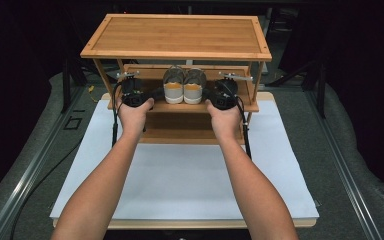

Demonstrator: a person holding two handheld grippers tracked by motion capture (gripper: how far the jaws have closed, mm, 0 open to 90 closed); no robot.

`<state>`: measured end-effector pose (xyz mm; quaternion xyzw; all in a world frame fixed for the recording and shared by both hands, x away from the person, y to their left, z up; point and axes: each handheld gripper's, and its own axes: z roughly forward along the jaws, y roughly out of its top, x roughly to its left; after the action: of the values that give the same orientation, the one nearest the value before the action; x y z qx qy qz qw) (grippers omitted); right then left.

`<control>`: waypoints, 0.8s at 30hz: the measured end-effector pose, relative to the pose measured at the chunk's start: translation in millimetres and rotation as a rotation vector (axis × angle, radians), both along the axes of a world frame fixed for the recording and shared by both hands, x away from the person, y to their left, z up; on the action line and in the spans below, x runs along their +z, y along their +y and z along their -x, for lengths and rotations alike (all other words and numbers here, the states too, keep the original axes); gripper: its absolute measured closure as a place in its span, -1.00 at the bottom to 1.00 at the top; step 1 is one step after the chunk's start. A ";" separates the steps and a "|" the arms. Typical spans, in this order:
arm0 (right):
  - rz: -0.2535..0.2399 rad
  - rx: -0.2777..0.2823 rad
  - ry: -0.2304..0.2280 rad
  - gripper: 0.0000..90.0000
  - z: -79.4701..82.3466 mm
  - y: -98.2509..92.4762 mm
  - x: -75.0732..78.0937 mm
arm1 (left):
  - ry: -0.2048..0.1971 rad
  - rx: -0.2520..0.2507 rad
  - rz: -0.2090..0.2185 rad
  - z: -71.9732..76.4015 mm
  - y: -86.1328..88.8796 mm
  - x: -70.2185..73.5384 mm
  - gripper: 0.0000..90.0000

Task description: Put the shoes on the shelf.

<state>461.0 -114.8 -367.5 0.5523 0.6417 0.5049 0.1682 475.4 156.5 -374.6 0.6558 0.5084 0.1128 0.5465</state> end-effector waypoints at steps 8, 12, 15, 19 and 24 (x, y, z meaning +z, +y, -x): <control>-0.015 -0.019 -0.014 1.00 -3.8 1.0 -3.2 | -0.002 0.001 0.006 -2.3 -0.4 -1.9 1.00; -0.017 -0.017 -0.005 1.00 -4.3 0.6 -3.1 | -0.009 0.005 0.002 -3.1 -0.6 -2.2 1.00; -0.015 -0.018 -0.005 1.00 -4.1 0.7 -3.1 | -0.007 0.003 0.006 -2.3 -0.3 -2.8 1.00; -0.020 -0.032 -0.015 0.97 -4.6 0.7 -3.9 | -0.007 0.000 0.009 -1.5 0.1 -2.8 0.99; -0.004 -0.024 -0.020 0.94 -0.3 0.2 -0.7 | -0.007 0.001 0.012 2.0 3.9 -0.4 0.94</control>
<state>461.4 -114.6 -368.1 0.5552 0.6321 0.5098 0.1796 473.4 160.4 -375.1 0.6519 0.5074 0.1122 0.5522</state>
